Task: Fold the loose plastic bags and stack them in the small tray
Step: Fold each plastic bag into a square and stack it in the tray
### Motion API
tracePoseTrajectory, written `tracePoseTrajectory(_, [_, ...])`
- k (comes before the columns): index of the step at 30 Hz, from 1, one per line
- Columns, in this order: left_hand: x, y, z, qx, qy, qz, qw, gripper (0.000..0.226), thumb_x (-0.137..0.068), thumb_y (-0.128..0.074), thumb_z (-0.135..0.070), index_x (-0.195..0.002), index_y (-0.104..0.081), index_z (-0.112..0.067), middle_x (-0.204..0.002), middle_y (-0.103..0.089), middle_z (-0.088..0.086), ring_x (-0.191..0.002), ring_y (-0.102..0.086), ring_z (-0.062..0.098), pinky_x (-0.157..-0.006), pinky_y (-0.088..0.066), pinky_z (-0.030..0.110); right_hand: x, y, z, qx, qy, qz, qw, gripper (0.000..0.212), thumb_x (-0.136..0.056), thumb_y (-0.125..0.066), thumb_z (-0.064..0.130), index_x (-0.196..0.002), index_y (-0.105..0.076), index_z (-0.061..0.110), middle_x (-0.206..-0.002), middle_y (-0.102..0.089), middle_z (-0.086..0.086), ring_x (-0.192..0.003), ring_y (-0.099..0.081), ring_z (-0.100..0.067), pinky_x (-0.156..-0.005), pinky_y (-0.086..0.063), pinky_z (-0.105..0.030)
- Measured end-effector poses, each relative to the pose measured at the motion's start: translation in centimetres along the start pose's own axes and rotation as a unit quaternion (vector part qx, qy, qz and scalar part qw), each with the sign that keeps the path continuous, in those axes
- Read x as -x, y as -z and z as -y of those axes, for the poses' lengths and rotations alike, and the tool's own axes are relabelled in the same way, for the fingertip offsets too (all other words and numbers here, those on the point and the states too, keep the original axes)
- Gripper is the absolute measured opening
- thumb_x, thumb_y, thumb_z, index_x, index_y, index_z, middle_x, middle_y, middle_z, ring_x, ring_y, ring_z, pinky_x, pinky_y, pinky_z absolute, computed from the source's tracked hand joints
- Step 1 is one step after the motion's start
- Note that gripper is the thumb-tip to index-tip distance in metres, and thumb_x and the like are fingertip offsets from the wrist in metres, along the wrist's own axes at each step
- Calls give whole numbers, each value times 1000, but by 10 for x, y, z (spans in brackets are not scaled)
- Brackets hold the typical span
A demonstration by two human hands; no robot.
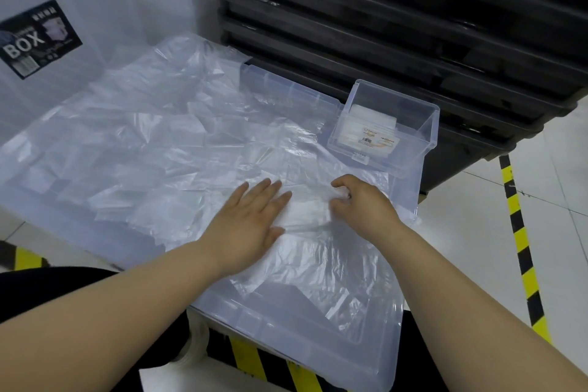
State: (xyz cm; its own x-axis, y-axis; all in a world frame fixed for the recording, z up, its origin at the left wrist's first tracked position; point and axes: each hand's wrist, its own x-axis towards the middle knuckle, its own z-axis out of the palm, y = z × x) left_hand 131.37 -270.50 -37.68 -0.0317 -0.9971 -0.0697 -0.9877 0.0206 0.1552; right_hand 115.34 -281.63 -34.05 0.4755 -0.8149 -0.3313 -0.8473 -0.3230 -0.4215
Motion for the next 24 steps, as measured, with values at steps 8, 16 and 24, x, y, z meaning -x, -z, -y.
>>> tracePoseTrajectory(8, [-2,-13,6,29,44,90,995,101,-51,23,-58,-146,12,-25,-154,17,-3,-141,18,10,-107,19,26,-2,13,-20,115,-118,-11,986,40,-95,-42,19,-134,-35,16,-119,-57,-8,-107,-53,-27,-88,-36,-29])
tracePoseTrajectory(16, [-2,-13,5,46,41,93,994,103,-51,23,-60,-146,16,-19,-154,18,-3,-138,21,6,-106,21,24,5,14,-4,232,-44,-146,961,46,-90,-39,4,-137,-36,8,-142,-37,-14,-131,-31,-27,-110,-18,-34])
tracePoseTrajectory(24, [-3,-16,6,22,34,103,994,134,-27,53,-67,-145,15,-16,-153,19,-5,-122,29,-1,-96,29,20,11,-59,25,168,158,29,973,66,-92,-6,48,-149,-2,15,-156,9,-4,-144,9,-15,-108,19,-23])
